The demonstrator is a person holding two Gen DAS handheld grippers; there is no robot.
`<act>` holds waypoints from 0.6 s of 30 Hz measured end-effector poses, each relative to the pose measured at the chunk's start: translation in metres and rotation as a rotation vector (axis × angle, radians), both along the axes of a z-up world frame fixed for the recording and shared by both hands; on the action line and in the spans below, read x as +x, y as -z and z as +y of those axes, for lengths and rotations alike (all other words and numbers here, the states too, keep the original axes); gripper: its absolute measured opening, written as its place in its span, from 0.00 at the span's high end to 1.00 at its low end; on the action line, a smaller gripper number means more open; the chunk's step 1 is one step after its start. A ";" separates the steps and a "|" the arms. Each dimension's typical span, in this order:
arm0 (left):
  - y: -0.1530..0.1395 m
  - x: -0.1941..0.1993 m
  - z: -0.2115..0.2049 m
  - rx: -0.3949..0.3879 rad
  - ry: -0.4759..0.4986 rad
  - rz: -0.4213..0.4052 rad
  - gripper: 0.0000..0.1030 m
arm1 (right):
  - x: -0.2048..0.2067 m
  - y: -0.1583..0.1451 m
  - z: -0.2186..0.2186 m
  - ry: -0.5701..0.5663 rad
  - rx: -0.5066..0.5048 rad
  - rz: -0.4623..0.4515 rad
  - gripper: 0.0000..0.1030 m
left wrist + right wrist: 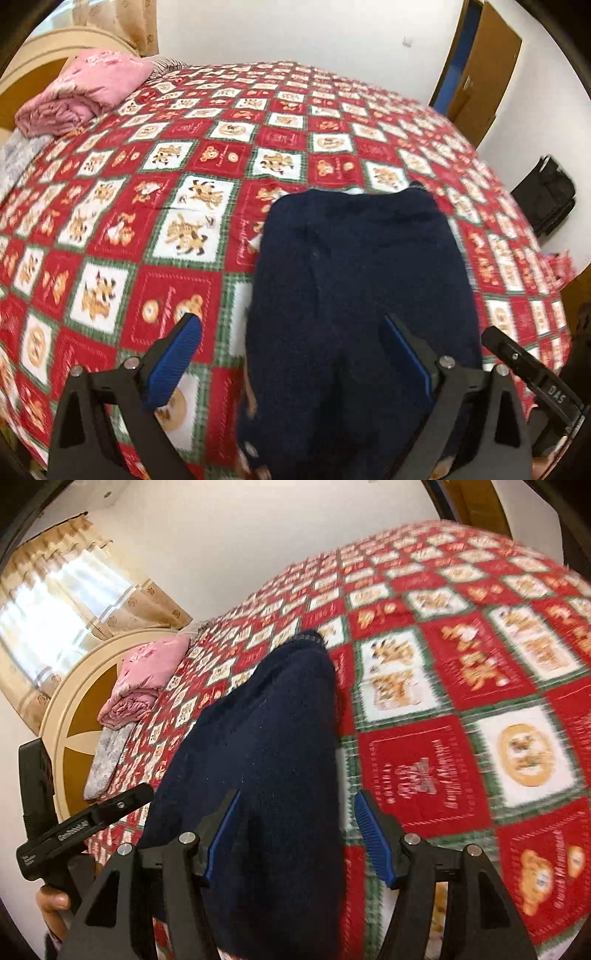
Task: Fold small clothes
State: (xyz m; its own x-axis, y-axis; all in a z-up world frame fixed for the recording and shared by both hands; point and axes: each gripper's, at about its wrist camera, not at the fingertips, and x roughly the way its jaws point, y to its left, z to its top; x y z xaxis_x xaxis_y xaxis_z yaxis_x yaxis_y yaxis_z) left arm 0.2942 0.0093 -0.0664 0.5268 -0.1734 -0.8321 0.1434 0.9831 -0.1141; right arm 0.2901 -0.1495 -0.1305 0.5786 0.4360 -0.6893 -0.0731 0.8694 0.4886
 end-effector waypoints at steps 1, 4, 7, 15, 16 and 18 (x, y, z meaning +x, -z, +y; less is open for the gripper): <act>0.006 0.005 0.000 0.006 0.005 0.014 0.05 | 0.005 0.006 0.003 -0.007 0.009 0.020 0.38; 0.040 0.019 0.003 -0.016 -0.007 0.142 0.13 | 0.014 0.025 0.011 -0.034 0.044 0.076 0.34; 0.058 0.017 0.012 -0.166 -0.038 0.199 0.11 | 0.015 0.043 0.017 -0.057 0.087 0.107 0.23; 0.065 0.007 0.002 -0.216 -0.042 0.182 0.07 | 0.018 0.046 0.037 -0.107 -0.027 0.043 0.22; 0.064 0.005 -0.002 -0.199 -0.032 0.163 0.07 | 0.017 0.046 0.038 -0.108 -0.035 0.036 0.22; 0.063 0.002 -0.005 -0.205 -0.022 0.149 0.09 | 0.015 0.046 0.040 -0.107 -0.051 0.021 0.23</act>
State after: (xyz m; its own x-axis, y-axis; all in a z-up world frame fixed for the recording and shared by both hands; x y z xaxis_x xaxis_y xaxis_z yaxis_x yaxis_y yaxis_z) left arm 0.2964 0.0043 -0.1297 0.4060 -0.3362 -0.8498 0.0890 0.9400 -0.3294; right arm 0.3055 -0.1096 -0.1765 0.5158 0.4586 -0.7236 -0.1572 0.8810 0.4463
